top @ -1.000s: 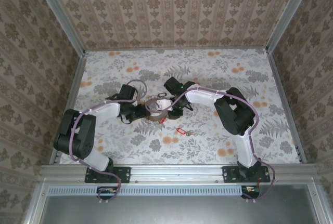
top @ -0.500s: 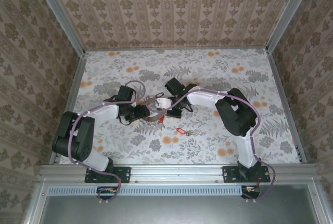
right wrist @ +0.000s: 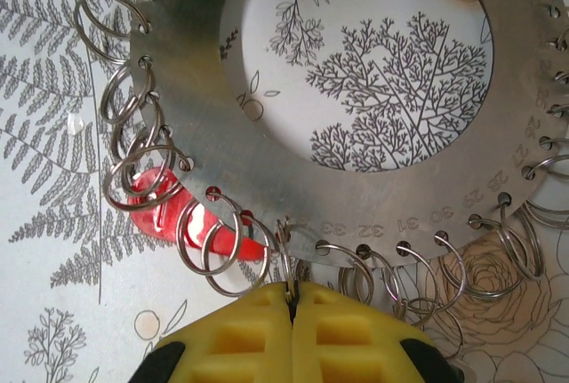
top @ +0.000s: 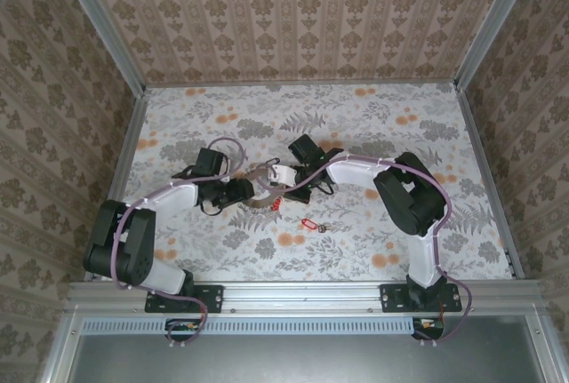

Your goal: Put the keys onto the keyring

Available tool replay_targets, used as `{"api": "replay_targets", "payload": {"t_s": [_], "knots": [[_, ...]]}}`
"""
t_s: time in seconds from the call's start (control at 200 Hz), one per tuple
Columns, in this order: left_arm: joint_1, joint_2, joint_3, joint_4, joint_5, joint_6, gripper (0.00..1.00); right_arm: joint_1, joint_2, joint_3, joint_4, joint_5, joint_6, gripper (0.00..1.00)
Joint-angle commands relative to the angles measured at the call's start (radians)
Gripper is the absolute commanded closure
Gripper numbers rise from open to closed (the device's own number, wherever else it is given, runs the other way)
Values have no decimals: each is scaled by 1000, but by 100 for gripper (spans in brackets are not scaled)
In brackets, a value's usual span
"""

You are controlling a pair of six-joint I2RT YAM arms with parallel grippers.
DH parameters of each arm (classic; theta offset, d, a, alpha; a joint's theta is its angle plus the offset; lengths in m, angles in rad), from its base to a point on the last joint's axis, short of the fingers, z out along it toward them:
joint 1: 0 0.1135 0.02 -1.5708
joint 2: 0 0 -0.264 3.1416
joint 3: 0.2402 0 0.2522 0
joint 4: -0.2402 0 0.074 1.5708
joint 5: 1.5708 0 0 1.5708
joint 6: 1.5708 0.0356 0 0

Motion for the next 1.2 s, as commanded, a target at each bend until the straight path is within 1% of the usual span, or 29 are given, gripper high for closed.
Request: {"api": "replay_targets", "payload": {"t_s": [0.0, 0.33, 0.65, 0.85, 1.005, 1.03, 1.105, 1.2], "knots": [[7, 18, -1, 3, 24, -16, 43, -3, -29, -14, 49, -51, 33, 91], [6, 40, -3, 15, 37, -19, 43, -3, -15, -11, 61, -53, 40, 84], [6, 50, -2, 17, 43, -19, 44, -3, -3, -1, 61, -48, 31, 84], [7, 44, -5, 23, 43, -21, 44, -1, -1, 6, 37, -54, 15, 88], [12, 16, -11, 28, 38, -17, 44, -3, 1, 7, 22, -54, 0, 98], [16, 7, -12, 30, 37, -16, 44, -3, -2, 1, 29, -57, 0, 100], [33, -31, -10, 36, 48, -7, 43, -3, -25, -24, 73, -72, 4, 100], [67, -116, -4, 54, 80, 21, 40, -3, -83, -84, 189, -75, 25, 100]]}}
